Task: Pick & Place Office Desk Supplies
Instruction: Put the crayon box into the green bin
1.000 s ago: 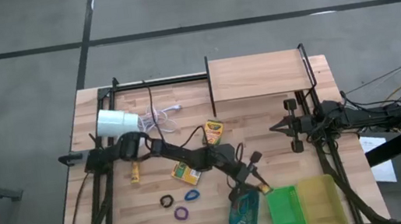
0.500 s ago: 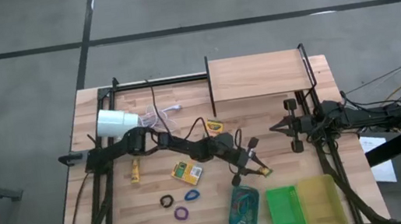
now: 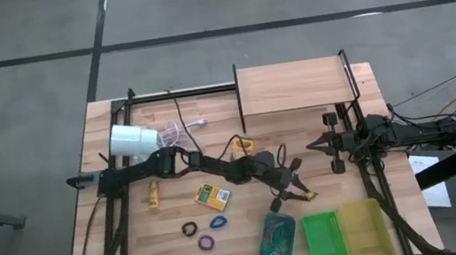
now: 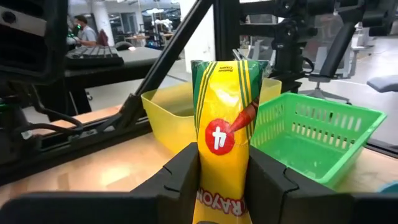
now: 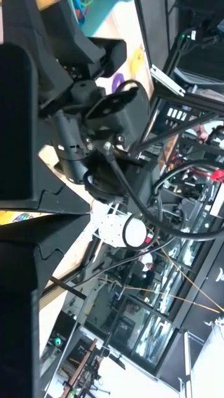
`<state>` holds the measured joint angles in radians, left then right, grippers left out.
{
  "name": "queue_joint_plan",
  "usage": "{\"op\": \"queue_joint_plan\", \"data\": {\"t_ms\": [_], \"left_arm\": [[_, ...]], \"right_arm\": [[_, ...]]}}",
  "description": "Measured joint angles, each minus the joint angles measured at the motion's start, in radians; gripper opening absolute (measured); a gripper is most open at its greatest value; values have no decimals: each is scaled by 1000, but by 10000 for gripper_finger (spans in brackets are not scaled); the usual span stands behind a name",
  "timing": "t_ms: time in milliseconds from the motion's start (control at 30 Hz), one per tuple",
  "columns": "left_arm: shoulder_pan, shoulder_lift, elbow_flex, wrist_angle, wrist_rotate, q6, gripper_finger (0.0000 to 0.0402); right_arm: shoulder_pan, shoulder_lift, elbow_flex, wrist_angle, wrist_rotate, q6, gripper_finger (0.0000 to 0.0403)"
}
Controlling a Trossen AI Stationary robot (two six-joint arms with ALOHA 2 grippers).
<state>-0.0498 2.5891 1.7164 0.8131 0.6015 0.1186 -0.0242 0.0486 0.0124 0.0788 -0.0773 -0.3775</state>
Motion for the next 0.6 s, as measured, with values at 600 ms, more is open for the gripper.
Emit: {"op": "queue_joint_plan", "data": {"t_ms": [600], "left_arm": [[-66, 0, 164, -111, 35, 37, 110]], "right_arm": [[0, 0, 0, 0, 0, 0, 8]]}}
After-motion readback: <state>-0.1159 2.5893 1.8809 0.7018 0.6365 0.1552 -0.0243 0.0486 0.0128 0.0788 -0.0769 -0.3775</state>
